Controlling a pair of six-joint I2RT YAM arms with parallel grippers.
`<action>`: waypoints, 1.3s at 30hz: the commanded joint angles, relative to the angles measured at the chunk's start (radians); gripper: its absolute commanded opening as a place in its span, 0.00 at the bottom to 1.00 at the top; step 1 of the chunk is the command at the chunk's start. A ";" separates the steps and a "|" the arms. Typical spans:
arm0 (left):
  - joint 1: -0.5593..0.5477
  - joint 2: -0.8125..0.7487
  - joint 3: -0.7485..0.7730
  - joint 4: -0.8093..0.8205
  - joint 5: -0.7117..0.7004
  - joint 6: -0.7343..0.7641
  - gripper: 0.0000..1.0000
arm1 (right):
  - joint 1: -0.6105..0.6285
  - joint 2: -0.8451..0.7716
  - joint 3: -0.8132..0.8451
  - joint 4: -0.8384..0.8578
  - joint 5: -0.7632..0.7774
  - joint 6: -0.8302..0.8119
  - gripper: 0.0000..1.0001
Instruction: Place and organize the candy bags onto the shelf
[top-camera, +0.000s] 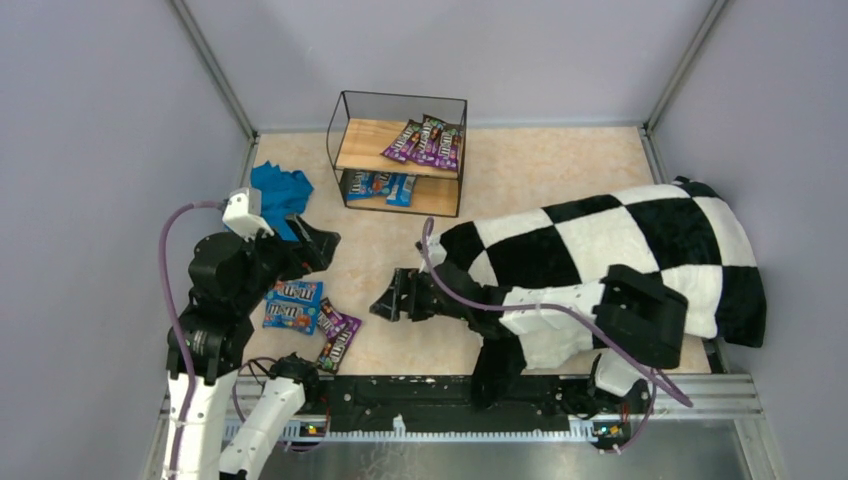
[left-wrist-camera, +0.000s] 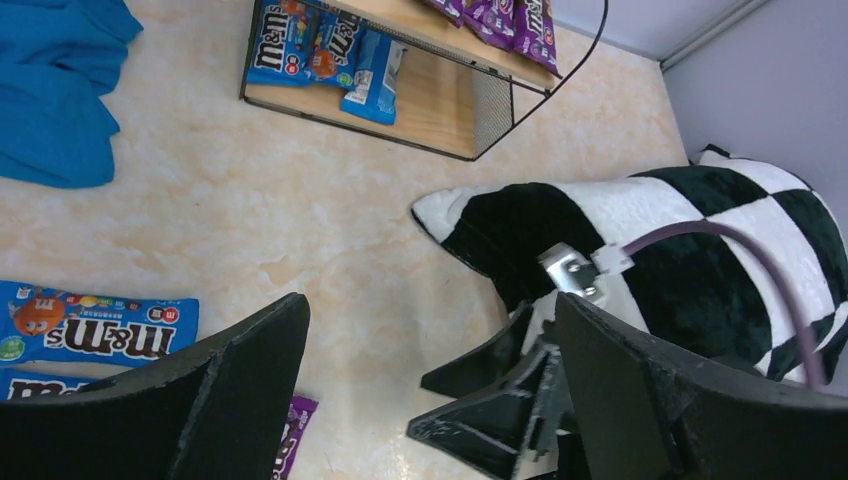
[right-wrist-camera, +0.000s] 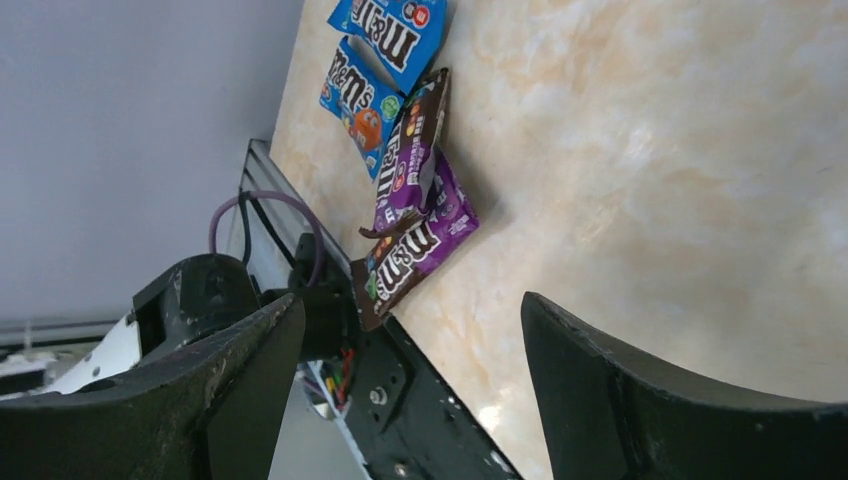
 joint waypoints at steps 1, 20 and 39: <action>0.004 -0.002 0.040 -0.043 0.001 0.032 0.99 | 0.065 0.136 0.022 0.270 0.101 0.257 0.78; 0.004 -0.087 -0.004 0.012 0.150 0.051 0.99 | 0.124 0.528 0.244 0.322 0.007 0.462 0.43; 0.004 -0.108 -0.027 0.016 0.151 0.096 0.99 | 0.148 0.435 0.288 0.154 0.087 0.375 0.50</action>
